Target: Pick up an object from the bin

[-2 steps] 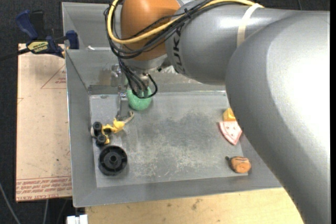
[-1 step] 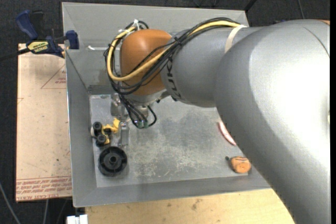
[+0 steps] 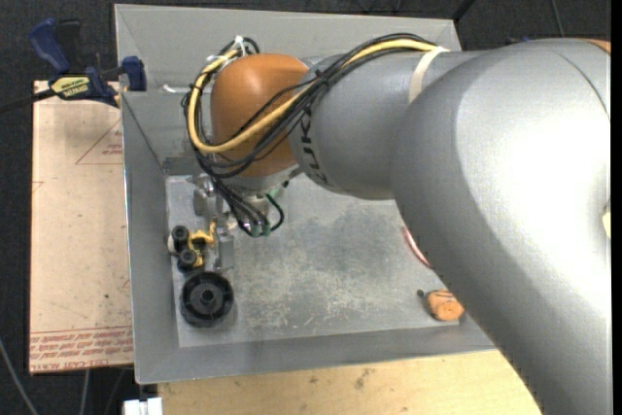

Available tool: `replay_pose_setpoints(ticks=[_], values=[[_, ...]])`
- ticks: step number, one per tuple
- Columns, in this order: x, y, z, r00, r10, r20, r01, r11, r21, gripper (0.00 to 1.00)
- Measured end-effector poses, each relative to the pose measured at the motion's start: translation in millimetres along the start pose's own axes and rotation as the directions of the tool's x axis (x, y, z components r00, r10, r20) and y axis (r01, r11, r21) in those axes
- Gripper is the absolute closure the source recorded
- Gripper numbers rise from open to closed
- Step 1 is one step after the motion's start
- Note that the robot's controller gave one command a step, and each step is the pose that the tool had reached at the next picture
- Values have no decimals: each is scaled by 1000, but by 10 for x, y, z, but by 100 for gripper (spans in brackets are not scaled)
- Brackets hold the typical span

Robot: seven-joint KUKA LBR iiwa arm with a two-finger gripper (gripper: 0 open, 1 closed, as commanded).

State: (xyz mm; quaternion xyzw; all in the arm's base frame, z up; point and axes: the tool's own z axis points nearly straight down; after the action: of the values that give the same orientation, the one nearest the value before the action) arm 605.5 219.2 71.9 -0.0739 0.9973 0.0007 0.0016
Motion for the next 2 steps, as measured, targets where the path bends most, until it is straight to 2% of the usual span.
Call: replay_pose_setpoints(ticks=[1,2], values=[[323,46,21,979,205,-3,-205,979,0,100],[322,43,21,979,206,-3,-206,979,0,100]])
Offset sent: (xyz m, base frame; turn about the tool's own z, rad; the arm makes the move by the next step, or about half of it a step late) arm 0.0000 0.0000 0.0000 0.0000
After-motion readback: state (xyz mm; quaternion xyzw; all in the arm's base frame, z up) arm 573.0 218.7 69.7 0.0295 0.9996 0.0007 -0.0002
